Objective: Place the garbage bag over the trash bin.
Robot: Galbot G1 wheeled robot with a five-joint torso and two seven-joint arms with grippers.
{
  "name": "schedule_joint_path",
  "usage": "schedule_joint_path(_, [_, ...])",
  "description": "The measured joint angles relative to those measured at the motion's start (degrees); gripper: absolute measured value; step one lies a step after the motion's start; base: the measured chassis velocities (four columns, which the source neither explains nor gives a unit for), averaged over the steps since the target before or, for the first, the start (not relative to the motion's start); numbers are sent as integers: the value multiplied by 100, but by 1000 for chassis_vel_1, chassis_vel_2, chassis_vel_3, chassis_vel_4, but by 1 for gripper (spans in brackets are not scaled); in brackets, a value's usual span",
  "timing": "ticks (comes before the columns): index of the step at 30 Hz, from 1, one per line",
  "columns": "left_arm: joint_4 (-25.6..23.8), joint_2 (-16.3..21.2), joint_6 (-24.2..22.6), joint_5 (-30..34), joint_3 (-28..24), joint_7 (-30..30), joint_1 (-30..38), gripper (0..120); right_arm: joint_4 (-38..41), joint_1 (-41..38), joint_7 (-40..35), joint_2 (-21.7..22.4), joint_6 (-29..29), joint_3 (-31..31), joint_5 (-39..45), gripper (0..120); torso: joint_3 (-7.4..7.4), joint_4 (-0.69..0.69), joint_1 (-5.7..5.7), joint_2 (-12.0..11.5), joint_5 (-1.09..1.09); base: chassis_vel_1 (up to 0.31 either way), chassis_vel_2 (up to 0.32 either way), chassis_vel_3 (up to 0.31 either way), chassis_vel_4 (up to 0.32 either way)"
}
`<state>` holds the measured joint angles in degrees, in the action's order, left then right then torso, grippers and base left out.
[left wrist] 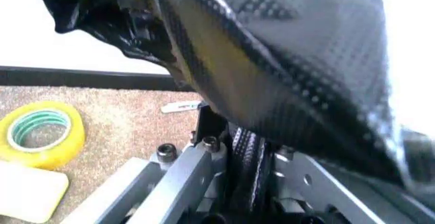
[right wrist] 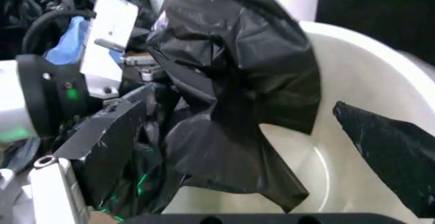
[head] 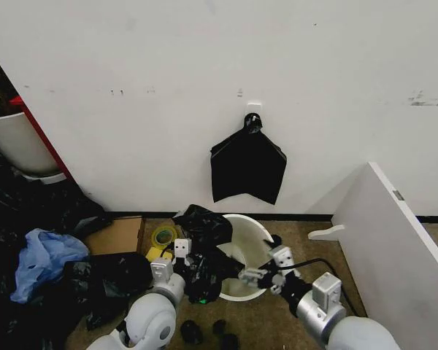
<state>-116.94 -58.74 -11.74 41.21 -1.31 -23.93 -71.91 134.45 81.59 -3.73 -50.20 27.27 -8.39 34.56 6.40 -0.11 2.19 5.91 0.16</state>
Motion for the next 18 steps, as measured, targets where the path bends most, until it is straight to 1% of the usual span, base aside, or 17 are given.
schedule_joint_path(3, [0,13,6,-5,-20,1,-11,5,-78,-107,88,-6,77,19,176,100,0,0,0,0,-1,0,0,0,0])
schedule_joint_path(4, [1,18,22,-29,-36,7,-55,5,-208,-294,219,-29,275,76,445,95,0,-1,0,0,0,0,0,0,0])
schedule_joint_path(5, [0,16,24,-34,-38,11,-65,5,-246,-351,241,-35,349,98,523,94,0,0,0,0,0,0,0,0,0])
schedule_joint_path(7, [0,7,25,-37,-49,13,-86,5,-373,-510,266,-43,571,166,779,85,0,0,0,0,-1,0,0,0,0])
schedule_joint_path(8, [0,7,25,-37,-49,13,-86,5,-373,-510,266,-43,571,166,779,85,0,0,0,0,-1,0,0,0,0])
schedule_joint_path(10, [-20,-4,-2,82,-74,-16,-82,5,-519,-662,271,-44,684,245,1059,74,0,0,0,0,0,0,0,0,0])
schedule_joint_path(13, [-19,-30,-15,128,-95,-34,-75,5,-570,-740,249,-66,720,290,1243,64,0,-1,0,0,-1,0,0,0,0])
schedule_joint_path(14, [-12,-43,-17,128,-99,-41,-72,5,-580,-758,236,-75,721,311,1269,59,0,-1,0,0,-1,0,0,0,0])
schedule_joint_path(16, [-5,-48,-18,129,-103,-46,-71,5,-585,-766,227,-79,720,329,1276,57,0,-1,0,0,-1,0,0,0,0])
schedule_joint_path(18, [30,-62,-19,129,-132,-55,-60,5,-600,-793,188,-99,694,403,1256,46,0,-1,0,0,-1,0,0,0,0])
